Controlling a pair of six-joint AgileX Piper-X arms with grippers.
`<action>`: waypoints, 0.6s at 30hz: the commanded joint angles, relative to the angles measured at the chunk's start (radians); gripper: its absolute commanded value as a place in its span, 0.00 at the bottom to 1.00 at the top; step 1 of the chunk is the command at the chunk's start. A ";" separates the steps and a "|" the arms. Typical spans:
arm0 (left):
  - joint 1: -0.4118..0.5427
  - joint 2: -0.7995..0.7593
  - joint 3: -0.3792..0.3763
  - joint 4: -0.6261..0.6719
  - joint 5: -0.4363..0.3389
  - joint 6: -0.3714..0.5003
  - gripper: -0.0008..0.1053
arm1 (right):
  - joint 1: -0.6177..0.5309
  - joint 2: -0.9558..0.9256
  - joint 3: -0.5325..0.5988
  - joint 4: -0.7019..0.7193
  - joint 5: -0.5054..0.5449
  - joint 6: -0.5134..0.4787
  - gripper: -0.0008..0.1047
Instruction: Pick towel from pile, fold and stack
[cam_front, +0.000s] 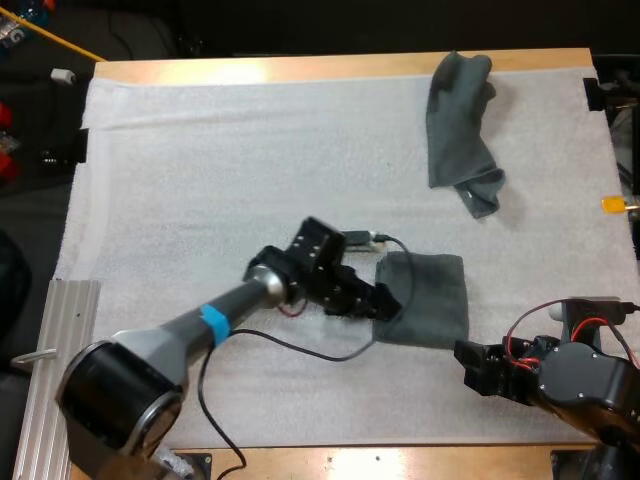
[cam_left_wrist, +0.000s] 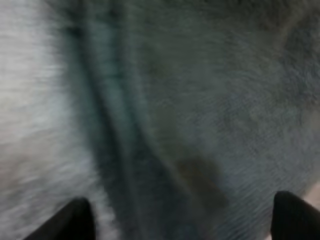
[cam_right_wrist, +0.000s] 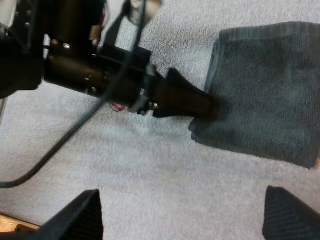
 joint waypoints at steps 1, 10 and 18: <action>-0.025 0.017 -0.016 0.005 -0.007 -0.022 0.68 | 0.002 -0.001 -0.002 0.012 0.007 0.005 0.62; -0.049 0.049 -0.082 0.012 0.024 -0.050 0.56 | 0.002 -0.001 -0.002 0.012 0.007 0.001 0.62; -0.049 0.049 -0.083 0.048 0.024 -0.016 0.02 | 0.002 -0.001 -0.002 0.012 0.007 -0.002 0.62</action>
